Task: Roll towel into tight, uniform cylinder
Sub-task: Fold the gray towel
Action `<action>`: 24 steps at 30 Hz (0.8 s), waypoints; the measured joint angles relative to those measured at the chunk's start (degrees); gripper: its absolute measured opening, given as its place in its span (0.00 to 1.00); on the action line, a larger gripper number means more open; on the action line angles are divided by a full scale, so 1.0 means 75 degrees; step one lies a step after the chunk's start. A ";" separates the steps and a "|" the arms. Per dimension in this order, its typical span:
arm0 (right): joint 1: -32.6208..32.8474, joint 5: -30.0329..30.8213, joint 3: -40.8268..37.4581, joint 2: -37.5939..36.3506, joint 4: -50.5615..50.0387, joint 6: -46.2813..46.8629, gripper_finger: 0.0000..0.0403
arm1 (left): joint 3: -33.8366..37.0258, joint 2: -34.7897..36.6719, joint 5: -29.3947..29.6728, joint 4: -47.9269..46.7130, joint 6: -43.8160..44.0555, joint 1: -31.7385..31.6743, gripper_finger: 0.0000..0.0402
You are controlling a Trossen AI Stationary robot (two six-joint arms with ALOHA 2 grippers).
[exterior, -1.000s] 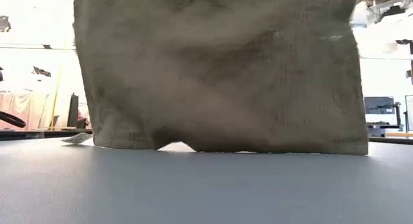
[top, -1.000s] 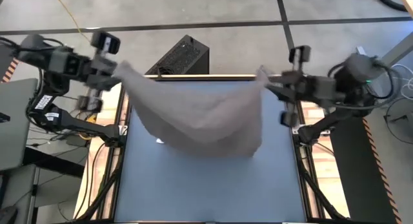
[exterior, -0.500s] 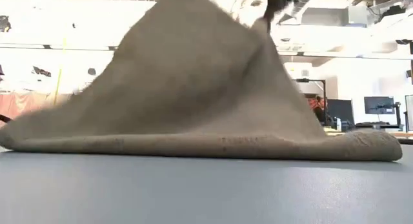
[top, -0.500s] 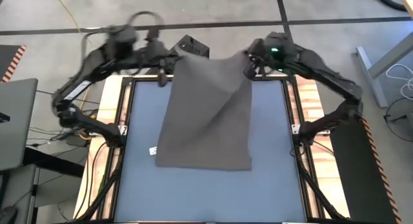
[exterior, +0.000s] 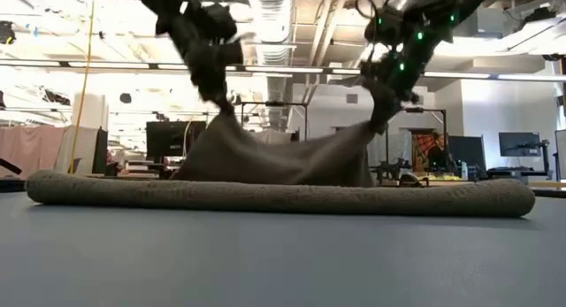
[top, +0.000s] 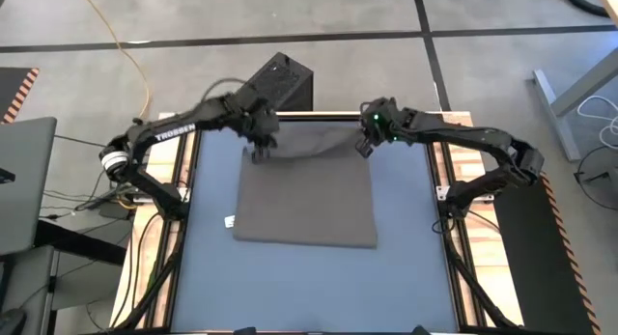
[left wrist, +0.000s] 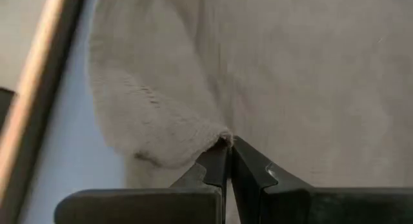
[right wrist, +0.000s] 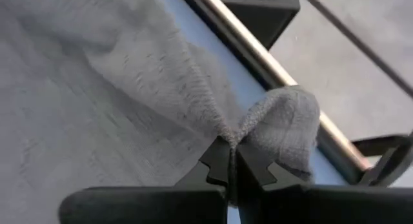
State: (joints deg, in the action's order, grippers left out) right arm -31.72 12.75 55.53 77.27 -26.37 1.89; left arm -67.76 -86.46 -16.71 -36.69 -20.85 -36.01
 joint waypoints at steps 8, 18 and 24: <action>0.0026 -0.0119 -0.0247 0.0440 0.0171 0.0696 0.17 | 0.1468 0.0003 0.0377 0.1661 0.0366 -0.0160 0.00; 0.0142 -0.0111 0.1267 0.0177 -0.1576 0.0693 0.42 | 0.1246 0.0015 0.0734 0.2099 0.0747 -0.0367 0.00; 0.0533 -0.0047 0.1622 -0.0231 -0.1968 0.0757 0.48 | 0.1246 0.0015 0.0932 0.2108 0.0759 -0.0547 0.00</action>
State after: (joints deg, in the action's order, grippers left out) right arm -27.72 12.40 67.70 75.54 -41.13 7.57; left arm -58.41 -86.35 -9.72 -20.88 -15.16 -40.11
